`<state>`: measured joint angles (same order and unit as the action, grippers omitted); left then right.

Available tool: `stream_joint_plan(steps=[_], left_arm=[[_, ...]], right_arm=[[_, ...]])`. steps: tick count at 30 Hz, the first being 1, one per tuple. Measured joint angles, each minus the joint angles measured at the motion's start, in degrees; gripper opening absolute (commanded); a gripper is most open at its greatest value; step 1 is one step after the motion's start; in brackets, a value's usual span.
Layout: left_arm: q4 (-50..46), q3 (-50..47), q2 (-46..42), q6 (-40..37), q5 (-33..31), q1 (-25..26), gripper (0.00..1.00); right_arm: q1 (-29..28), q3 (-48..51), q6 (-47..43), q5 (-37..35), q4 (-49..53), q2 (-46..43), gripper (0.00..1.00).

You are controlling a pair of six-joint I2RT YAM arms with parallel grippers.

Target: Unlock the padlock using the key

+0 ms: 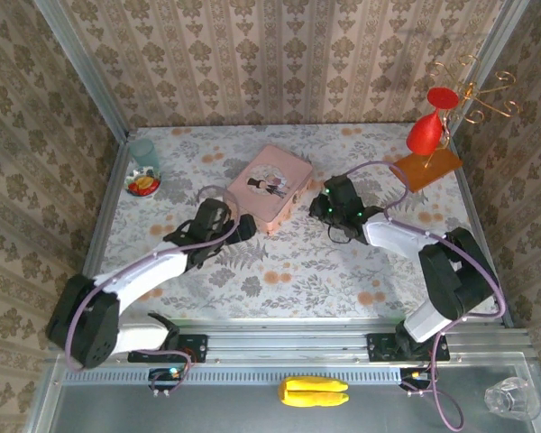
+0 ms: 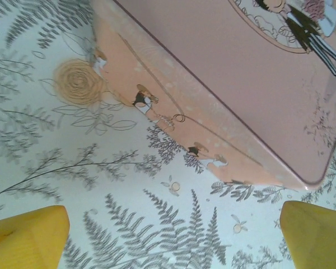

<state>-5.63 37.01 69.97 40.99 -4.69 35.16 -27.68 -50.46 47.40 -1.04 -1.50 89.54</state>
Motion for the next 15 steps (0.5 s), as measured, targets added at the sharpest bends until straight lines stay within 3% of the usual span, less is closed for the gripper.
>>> stream_joint_plan(steps=[15], left_arm=[[1.84, -16.85, -32.04, -11.34, -1.66, 0.0, 1.0]], right_arm=[[-13.05, 2.84, -9.31, 0.09, 11.54, -11.5, 0.0]])
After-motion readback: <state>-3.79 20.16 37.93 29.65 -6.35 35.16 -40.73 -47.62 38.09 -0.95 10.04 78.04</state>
